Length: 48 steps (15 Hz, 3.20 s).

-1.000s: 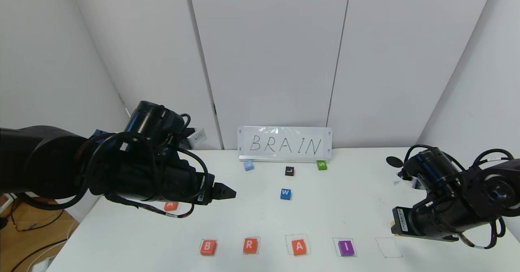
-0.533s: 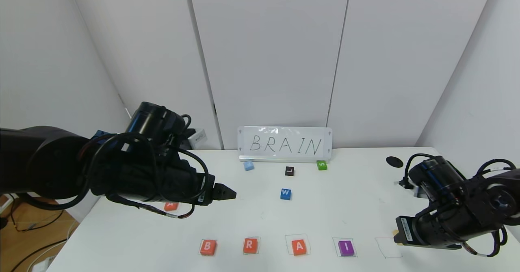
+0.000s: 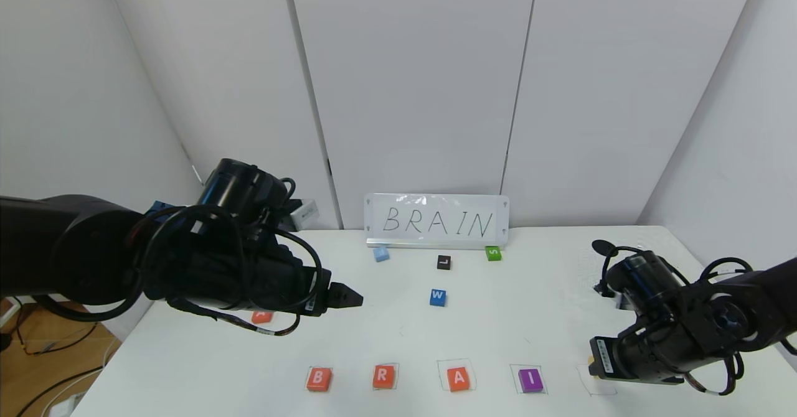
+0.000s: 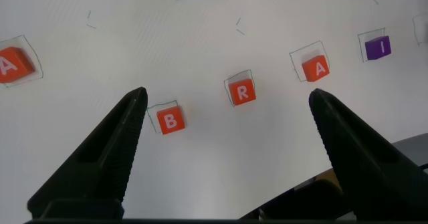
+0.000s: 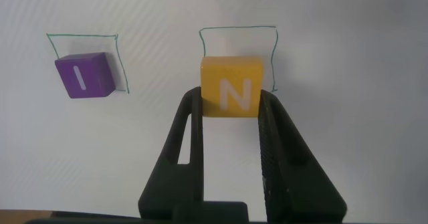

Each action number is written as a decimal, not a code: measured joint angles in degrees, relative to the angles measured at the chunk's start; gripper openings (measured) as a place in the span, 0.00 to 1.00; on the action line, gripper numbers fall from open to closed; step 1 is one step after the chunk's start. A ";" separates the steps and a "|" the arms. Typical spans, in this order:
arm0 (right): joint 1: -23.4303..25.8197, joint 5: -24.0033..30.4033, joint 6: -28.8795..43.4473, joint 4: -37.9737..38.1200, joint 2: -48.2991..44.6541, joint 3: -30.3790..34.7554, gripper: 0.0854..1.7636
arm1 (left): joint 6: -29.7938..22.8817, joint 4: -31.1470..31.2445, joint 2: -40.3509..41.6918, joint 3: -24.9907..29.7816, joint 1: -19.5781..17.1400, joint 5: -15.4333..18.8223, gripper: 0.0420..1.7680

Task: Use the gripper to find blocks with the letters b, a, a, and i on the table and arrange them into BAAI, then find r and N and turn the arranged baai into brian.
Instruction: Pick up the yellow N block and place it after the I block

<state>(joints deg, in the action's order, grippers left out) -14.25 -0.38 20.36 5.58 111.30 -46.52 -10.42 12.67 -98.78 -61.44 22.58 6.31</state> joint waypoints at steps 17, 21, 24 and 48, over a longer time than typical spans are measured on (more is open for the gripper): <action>-0.24 -1.54 -0.33 -0.12 4.79 -0.50 0.27 | -0.02 -0.13 -0.56 0.01 0.00 -0.05 0.97; -0.57 -1.51 -0.33 -0.11 5.34 -0.74 0.27 | 0.00 -0.11 -0.61 0.01 0.00 -0.02 0.97; -0.66 -1.56 -0.38 -0.06 5.62 -0.98 0.27 | -0.02 -0.11 -0.63 0.01 0.00 -0.02 0.97; -1.45 -3.50 -0.41 -0.01 6.73 -1.19 0.66 | 0.06 0.00 -0.54 0.01 0.10 -0.05 0.97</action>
<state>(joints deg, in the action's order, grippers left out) -15.70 -3.88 19.94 5.57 118.03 -47.71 -10.36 12.67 -99.32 -61.43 22.67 6.27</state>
